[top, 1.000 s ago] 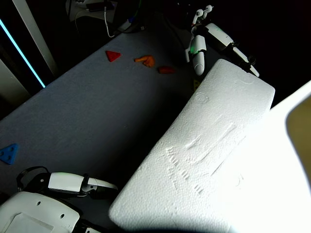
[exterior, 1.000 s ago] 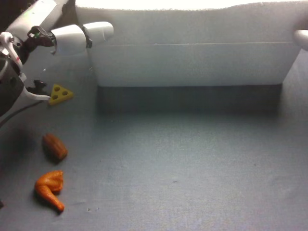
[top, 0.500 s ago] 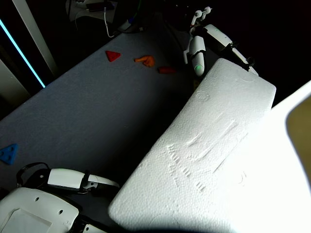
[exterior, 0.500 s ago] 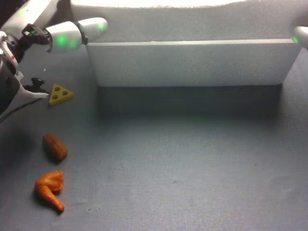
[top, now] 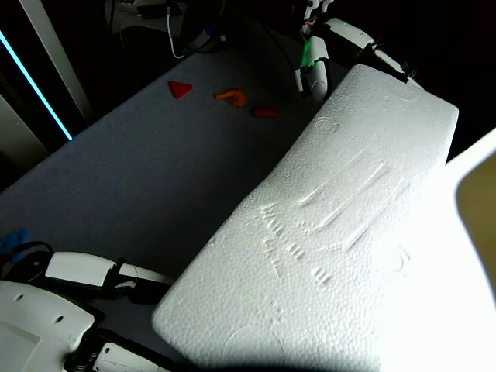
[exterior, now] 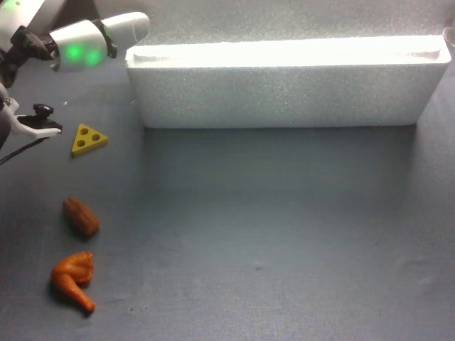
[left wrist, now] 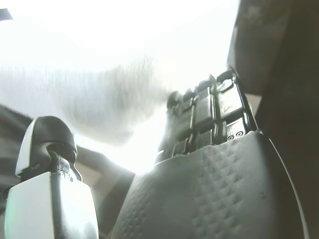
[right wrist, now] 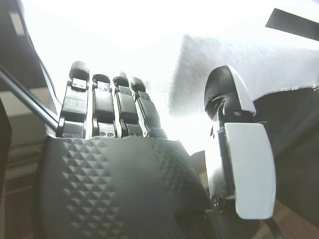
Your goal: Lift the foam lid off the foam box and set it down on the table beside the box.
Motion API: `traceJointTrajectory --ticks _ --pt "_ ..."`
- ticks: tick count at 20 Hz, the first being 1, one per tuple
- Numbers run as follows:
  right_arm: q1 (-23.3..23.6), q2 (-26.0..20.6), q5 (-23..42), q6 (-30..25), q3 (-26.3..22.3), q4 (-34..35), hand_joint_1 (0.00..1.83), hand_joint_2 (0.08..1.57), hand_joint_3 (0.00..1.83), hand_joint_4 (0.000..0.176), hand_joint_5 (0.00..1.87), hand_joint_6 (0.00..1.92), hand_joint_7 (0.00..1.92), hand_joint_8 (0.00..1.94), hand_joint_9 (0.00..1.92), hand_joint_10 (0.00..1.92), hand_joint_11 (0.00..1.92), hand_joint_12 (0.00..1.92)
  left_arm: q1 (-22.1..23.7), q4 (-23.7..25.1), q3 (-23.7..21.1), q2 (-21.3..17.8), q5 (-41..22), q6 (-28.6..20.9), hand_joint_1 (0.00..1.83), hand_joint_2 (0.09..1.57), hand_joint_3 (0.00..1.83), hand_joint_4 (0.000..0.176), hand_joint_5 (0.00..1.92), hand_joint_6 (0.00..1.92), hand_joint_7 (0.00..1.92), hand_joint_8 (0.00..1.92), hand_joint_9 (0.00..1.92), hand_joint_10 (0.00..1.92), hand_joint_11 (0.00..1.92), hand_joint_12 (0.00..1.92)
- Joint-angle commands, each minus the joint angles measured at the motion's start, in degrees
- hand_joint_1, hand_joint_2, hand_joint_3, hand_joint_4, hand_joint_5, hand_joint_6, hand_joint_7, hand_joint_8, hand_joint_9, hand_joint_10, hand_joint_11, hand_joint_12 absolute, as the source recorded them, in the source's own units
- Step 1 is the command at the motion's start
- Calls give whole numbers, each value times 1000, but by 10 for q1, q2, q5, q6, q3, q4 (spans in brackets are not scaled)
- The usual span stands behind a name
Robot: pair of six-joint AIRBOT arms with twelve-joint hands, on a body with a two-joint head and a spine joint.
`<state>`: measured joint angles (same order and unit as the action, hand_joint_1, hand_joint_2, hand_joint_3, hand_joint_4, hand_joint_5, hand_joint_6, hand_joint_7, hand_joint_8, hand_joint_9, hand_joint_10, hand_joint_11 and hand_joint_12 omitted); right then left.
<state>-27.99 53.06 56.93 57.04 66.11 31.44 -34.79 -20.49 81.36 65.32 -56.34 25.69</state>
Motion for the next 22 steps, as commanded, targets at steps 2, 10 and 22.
traceJointTrajectory --ticks 2,10,22 --pt "7 -10 78 -3 -10 -48 404 1228 0 0 0 0 0 0 16 21 7 668 -5 30 -12 -11 -92 -3 502 1028 0 0 149 8 23 8 0 0 23 12" --pt "-34 -48 150 -3 -76 -92 515 1221 0 0 7 14 87 88 0 589 0 1738 -54 44 -82 -58 -164 17 439 1085 16 0 140 1 0 0 0 0 0 0" --pt "-126 -96 243 -23 -161 -138 420 1216 0 0 0 217 0 0 0 0 0 596 -125 67 -168 -111 -250 31 459 1097 0 0 134 0 0 0 0 0 9 177"
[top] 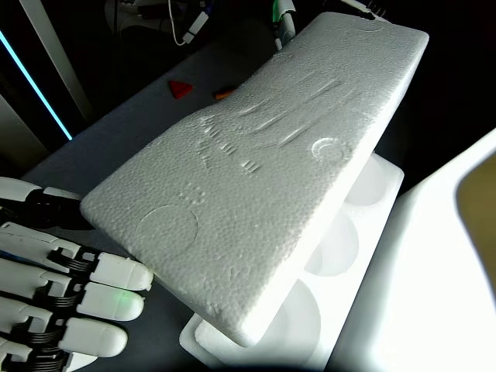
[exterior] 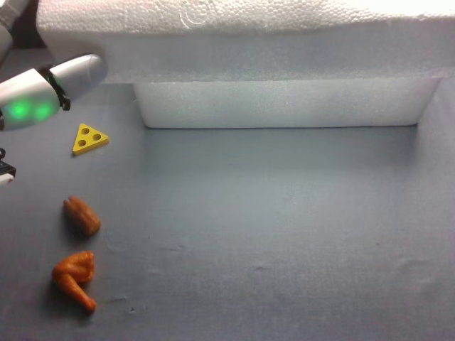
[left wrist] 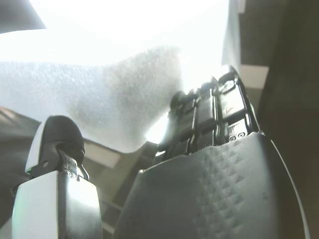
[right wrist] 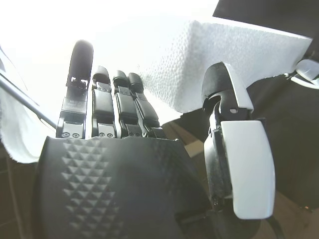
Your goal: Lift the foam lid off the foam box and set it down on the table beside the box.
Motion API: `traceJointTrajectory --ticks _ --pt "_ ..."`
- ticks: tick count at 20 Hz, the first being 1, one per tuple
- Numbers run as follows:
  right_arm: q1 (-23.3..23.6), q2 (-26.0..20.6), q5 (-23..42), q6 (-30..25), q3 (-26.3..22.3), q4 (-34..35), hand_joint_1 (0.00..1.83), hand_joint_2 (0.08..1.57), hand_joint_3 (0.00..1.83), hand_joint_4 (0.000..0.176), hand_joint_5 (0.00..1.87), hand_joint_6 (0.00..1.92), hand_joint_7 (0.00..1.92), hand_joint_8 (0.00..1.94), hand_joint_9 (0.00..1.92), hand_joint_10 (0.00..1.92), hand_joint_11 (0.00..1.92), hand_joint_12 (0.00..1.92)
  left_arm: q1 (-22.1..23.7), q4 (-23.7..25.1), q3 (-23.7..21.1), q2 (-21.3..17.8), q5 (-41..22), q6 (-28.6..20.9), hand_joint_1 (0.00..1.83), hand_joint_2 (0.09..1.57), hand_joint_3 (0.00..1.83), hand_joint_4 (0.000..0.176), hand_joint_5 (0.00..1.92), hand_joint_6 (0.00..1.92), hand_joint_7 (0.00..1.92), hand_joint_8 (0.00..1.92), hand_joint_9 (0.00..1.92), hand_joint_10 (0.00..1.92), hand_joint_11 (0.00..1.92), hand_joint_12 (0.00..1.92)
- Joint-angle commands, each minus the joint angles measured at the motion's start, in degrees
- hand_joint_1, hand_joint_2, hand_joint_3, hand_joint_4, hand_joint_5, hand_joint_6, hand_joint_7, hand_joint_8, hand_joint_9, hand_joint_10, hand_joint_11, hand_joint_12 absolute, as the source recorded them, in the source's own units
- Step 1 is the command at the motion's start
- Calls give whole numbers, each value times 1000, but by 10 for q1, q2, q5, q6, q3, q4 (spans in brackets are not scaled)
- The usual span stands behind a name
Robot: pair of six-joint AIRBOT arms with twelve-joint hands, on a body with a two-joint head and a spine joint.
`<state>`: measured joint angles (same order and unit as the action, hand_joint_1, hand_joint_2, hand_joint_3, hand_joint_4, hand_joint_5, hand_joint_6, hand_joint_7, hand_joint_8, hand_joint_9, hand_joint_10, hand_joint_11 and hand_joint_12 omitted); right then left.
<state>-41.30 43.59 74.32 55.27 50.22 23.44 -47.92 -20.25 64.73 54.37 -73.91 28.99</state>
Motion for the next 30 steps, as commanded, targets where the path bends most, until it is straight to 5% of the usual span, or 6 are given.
traceJointTrajectory --ticks 1,4,5,6,12,30 --pt "0 -4 73 -10 -6 -59 409 1225 0 0 0 209 0 0 0 0 0 644 0 66 -8 -3 -78 -2 460 1097 0 0 121 2 0 0 0 0 1 232" --pt "-18 -10 83 -18 -16 -59 401 1240 1 0 0 199 0 0 4 2 0 898 -21 67 -24 -8 -90 -3 461 1091 0 0 117 1 0 0 0 0 0 190" --pt "-27 -13 88 -22 -21 -60 421 1236 1 0 0 232 19 5 14 256 0 1520 -28 68 -31 -10 -94 -3 449 1090 0 0 118 1 0 0 0 0 0 142" --pt "-35 -16 92 -24 -27 -60 421 1236 1 0 0 232 19 5 14 256 0 1520 -34 70 -37 -13 -98 -3 449 1090 0 0 118 1 0 0 0 0 0 142" --pt "-91 -32 103 -48 -56 -62 316 1291 6 0 0 46 0 0 0 0 0 35 -75 84 -76 -34 -111 -3 393 1090 1 0 102 1 0 0 0 0 0 15" --pt "-217 1 113 -116 -54 4 341 1258 0 0 11 5 0 0 0 0 0 0 -169 42 -83 9 -98 -42 323 1125 0 0 105 4 0 0 0 0 0 0"
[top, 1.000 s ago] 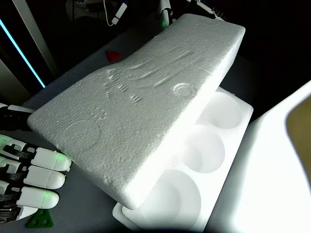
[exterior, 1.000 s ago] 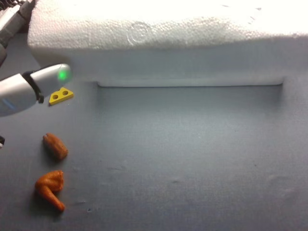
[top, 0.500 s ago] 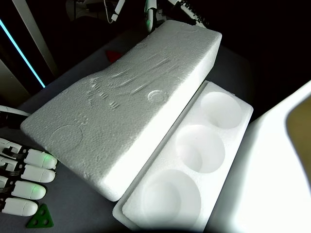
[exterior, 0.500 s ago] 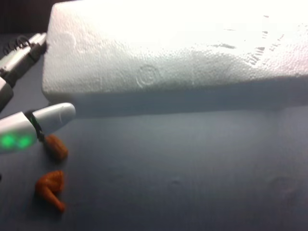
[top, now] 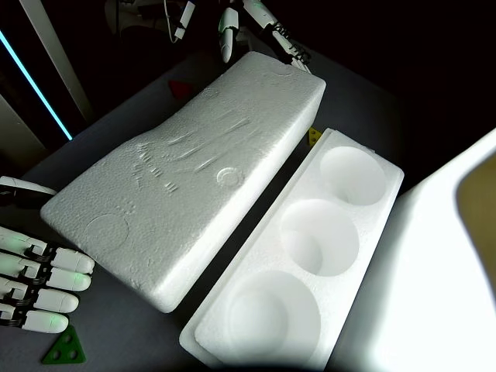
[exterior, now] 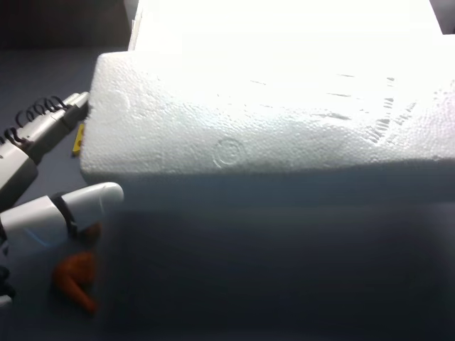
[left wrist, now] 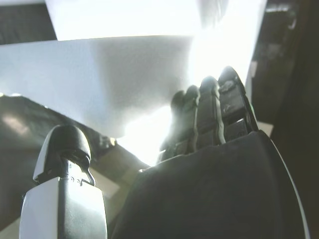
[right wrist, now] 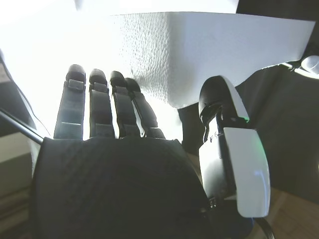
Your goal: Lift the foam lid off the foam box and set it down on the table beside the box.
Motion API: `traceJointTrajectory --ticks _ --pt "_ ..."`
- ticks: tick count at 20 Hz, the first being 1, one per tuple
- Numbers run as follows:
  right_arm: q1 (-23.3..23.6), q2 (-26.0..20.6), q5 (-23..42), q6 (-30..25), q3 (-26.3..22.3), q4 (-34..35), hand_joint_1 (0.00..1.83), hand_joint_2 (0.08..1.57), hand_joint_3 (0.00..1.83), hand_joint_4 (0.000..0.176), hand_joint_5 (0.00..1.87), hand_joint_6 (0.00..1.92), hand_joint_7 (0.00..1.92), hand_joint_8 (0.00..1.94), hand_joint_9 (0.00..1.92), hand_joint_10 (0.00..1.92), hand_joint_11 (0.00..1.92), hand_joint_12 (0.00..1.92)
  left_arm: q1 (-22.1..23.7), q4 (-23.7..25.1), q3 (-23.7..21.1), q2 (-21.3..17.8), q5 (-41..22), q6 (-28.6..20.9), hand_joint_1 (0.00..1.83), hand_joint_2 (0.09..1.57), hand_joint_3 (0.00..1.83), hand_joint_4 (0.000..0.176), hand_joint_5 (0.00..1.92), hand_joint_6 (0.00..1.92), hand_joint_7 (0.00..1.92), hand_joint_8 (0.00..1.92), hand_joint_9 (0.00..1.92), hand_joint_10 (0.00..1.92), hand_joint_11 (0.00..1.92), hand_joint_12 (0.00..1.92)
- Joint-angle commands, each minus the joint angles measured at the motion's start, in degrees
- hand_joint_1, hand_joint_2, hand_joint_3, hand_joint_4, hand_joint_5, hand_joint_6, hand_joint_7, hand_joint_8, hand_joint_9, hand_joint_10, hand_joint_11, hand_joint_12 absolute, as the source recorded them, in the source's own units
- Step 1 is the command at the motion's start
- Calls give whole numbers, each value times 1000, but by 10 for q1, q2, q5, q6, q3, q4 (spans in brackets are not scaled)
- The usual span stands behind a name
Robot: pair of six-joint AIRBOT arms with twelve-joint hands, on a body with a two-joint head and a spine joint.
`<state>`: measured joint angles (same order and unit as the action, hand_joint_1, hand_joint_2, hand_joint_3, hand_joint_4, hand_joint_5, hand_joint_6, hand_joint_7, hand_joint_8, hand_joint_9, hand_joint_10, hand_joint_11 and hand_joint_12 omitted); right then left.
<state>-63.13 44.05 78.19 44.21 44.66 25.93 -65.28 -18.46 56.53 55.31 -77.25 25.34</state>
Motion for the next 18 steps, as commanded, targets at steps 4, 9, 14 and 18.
traceJointTrajectory --ticks 4,9,14,18 --pt "1 18 53 -11 20 -9 318 1233 0 0 44 16 0 0 0 0 0 0 6 17 13 15 -41 -10 326 1121 0 0 92 0 0 0 0 0 0 0" --pt "3 38 22 -17 38 5 350 1247 0 0 40 12 0 0 0 0 0 0 12 9 29 29 -13 -12 323 1109 0 0 100 4 0 0 0 0 0 0" --pt "5 48 0 -17 50 20 390 1252 0 0 17 1 0 0 0 0 0 0 20 6 46 44 19 -13 386 1123 1 0 117 9 0 0 0 0 0 0" --pt "4 51 -9 -17 55 32 350 1245 0 0 0 0 0 0 0 0 0 0 20 -4 50 46 29 -12 388 1119 0 0 115 5 0 0 0 0 0 0"
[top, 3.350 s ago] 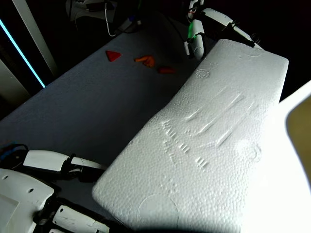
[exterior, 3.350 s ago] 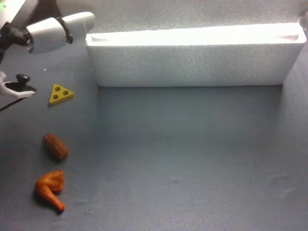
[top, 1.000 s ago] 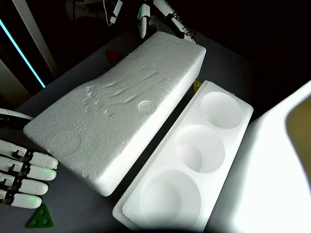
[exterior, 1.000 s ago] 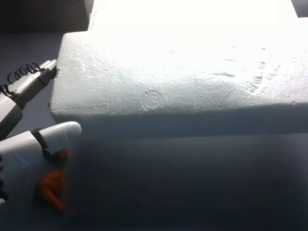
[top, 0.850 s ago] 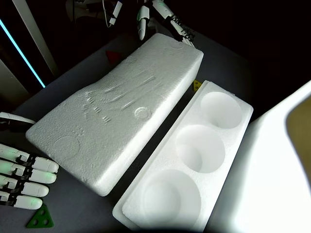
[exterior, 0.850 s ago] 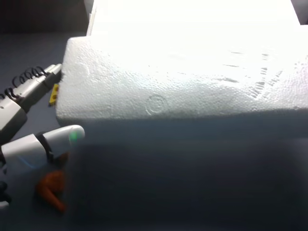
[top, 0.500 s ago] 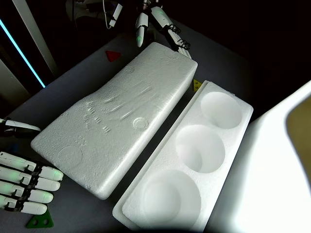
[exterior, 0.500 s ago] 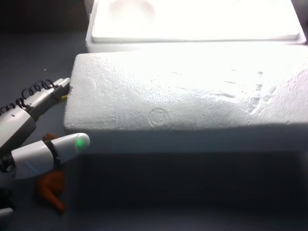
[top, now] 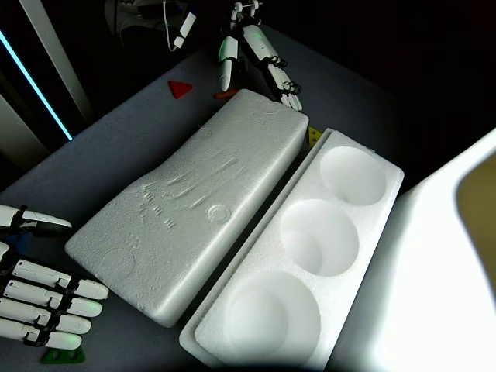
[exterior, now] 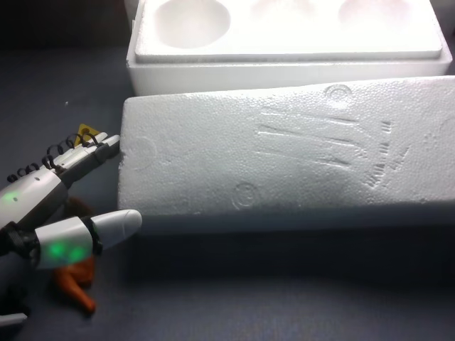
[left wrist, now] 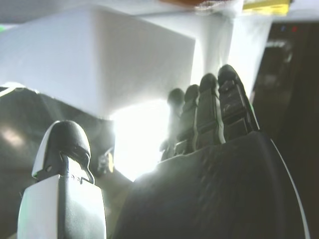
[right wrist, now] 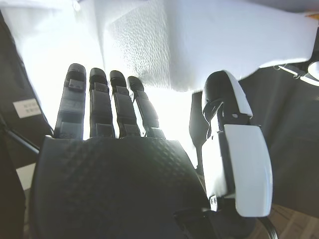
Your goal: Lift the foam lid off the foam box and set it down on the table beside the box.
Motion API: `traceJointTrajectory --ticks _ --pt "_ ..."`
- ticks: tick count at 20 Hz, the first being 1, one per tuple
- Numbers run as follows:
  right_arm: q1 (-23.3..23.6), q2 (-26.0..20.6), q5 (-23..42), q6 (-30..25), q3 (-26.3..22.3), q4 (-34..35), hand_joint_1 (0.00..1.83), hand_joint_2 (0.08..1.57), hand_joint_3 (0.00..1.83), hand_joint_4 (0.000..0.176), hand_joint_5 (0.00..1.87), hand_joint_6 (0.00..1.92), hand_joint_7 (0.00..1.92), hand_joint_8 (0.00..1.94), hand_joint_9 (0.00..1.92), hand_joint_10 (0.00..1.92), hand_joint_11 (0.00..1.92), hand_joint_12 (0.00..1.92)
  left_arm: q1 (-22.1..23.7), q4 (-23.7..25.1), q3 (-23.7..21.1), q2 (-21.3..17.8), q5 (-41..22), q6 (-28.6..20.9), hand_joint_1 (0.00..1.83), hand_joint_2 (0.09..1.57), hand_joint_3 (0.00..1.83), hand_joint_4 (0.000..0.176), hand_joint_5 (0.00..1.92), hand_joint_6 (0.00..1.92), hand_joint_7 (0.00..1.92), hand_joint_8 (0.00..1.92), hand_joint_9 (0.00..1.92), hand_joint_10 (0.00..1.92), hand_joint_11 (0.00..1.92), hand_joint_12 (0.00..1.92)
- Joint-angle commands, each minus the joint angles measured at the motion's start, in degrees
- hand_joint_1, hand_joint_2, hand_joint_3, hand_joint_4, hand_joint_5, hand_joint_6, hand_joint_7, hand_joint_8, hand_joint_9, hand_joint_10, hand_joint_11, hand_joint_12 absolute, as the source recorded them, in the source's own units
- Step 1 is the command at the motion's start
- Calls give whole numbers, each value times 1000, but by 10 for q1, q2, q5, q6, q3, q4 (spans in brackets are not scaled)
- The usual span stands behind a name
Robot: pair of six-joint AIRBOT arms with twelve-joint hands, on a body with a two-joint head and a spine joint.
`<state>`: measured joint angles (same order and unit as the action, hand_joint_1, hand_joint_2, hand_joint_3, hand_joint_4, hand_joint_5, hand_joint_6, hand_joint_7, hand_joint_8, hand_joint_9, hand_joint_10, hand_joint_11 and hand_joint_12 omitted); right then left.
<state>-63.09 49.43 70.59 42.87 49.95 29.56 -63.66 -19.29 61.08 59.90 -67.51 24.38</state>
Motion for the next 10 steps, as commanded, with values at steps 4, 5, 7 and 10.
traceJointTrajectory --ticks 4,5,7,10 --pt "1 -3 73 -2 2 8 293 1222 0 0 0 0 0 0 0 0 52 27 2 -5 4 -5 -76 2 381 1115 0 0 37 0 0 0 0 0 0 0" --pt "1 -5 75 -2 2 9 313 1217 0 0 0 0 0 0 0 0 39 28 0 -7 3 -7 -79 3 380 1115 0 0 12 0 0 0 0 0 0 0" --pt "0 -9 82 1 1 12 310 1214 0 0 0 0 0 0 0 0 12 30 -2 -13 3 -11 -85 5 376 1107 0 0 0 0 0 0 0 0 0 0" --pt "0 -27 113 4 -8 11 284 1195 0 0 0 0 0 0 0 0 0 0 -5 -15 -7 -26 -117 11 342 1105 0 0 0 0 0 0 0 0 0 0"
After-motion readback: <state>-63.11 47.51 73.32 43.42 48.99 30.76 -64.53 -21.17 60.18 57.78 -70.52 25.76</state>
